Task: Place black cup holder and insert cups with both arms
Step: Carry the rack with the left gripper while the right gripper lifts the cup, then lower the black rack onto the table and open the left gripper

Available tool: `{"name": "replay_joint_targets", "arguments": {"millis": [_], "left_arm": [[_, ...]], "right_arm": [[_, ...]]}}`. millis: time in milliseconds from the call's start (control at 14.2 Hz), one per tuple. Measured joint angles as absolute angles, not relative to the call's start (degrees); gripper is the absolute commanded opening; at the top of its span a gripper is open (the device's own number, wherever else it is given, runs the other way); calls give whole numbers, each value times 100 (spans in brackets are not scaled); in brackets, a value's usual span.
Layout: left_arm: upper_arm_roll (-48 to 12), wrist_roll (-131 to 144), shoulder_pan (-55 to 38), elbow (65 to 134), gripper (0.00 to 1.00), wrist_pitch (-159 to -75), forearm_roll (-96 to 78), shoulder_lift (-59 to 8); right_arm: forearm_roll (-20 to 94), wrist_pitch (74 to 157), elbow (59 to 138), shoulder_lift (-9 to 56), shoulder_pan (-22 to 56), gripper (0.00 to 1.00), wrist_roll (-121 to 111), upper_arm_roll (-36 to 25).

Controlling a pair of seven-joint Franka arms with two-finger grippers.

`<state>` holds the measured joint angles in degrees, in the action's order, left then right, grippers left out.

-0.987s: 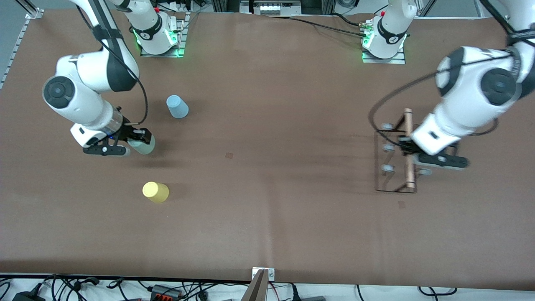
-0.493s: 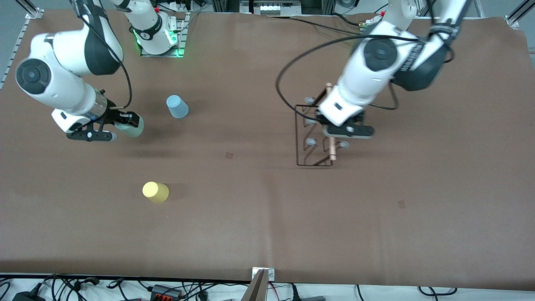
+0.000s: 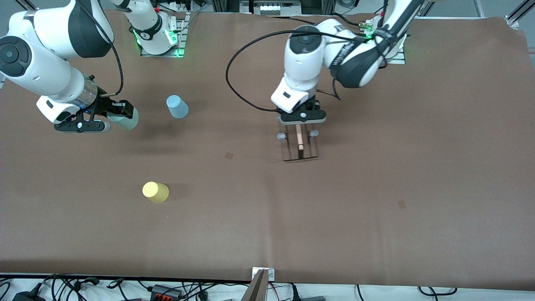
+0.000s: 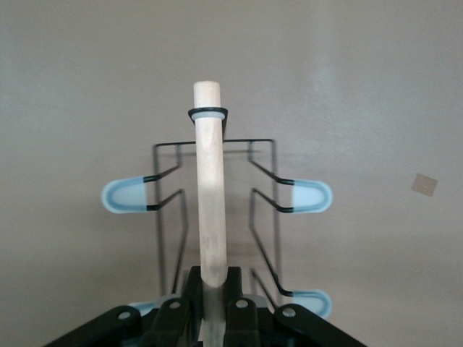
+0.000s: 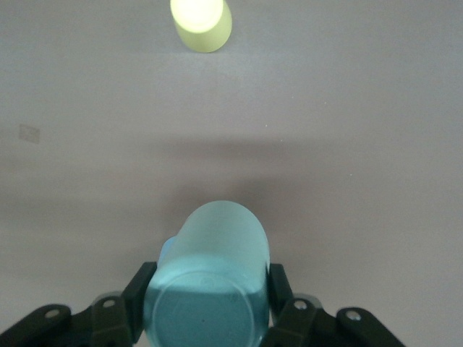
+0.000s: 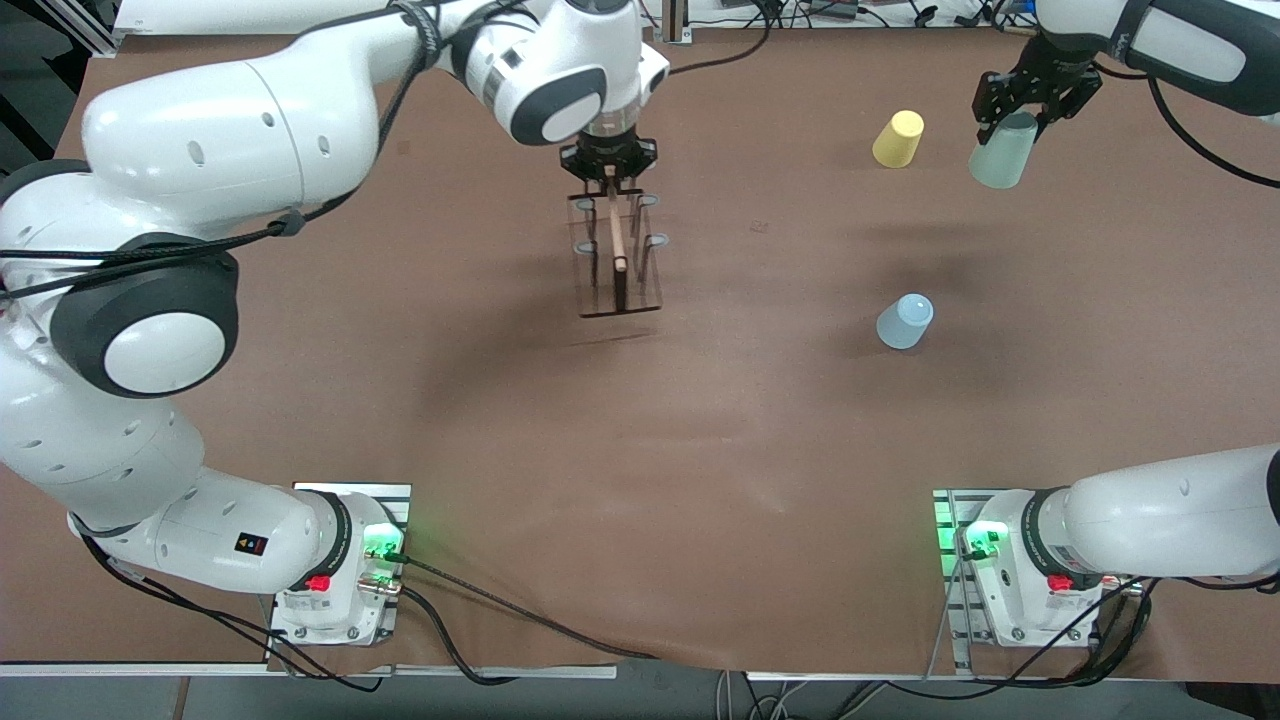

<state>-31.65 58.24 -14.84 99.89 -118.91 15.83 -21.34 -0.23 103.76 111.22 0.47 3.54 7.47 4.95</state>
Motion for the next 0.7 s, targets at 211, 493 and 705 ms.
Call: {"name": "replay_joint_targets", "arguments": {"millis": [211,493,705], "left_arm": [[-3164,6020,-1620,9974,2,-12152,1605,-2287],[-3162,6077,-1698,9953,2,-12364,1609,-2450],[-3162,6097,-1781,9945,2,-12423,1610,-2564]], "right_arm": [[62,10225,10854,154,382,14,744,504],[147,10222,10821,274,453,15,744,509],[153,10222,10820,279,532,15,744,519]]}}
